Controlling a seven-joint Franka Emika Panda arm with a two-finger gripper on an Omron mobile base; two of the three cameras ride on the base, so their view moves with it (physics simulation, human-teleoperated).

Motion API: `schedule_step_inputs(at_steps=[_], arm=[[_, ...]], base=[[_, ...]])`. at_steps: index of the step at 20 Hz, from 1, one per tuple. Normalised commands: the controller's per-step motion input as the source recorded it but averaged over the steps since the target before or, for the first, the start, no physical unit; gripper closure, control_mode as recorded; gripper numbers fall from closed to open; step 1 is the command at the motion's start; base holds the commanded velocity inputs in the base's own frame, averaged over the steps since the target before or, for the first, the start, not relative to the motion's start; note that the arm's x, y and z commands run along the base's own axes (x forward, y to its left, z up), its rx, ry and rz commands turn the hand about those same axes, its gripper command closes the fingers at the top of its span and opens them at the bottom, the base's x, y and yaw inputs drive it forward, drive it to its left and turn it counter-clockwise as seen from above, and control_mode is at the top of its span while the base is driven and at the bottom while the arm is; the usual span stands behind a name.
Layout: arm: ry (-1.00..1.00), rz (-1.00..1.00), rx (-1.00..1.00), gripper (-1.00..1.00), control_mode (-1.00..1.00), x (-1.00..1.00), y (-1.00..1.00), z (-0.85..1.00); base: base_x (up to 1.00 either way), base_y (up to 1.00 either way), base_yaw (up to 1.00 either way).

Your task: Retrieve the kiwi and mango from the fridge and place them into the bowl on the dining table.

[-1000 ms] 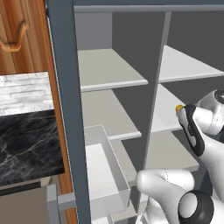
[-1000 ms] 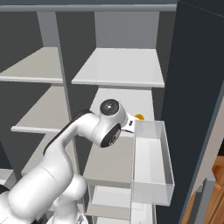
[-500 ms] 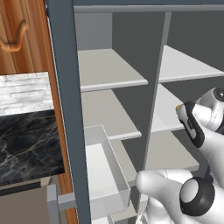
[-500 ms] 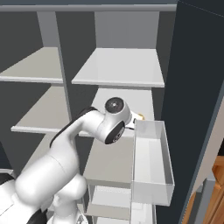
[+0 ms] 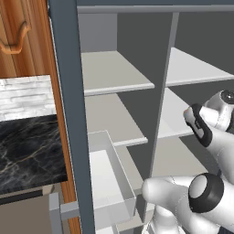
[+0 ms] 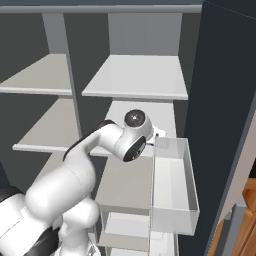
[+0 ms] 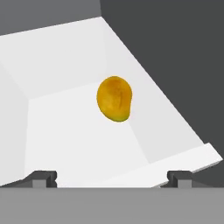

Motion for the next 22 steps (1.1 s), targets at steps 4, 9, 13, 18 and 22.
schedule_step_inputs(at_steps=[4, 9, 13, 18, 22], arm=[[0.00, 0.00, 0.00, -1.00, -1.00, 0.23, 0.00, -0.13], [0.00, 0.00, 0.00, -1.00, -1.00, 0.23, 0.00, -0.12], [0.00, 0.00, 0.00, -1.00, -1.00, 0.19, -0.05, -0.05], [0.00, 0.00, 0.00, -1.00, -1.00, 0.15, -0.10, 0.00], [0.00, 0.00, 0.00, -1.00, -1.00, 0.14, -0.11, -0.01]], base=[[0.00, 0.00, 0.00], [0.00, 0.00, 0.00], [0.00, 0.00, 0.00], [0.00, 0.00, 0.00], [0.00, 0.00, 0.00]])
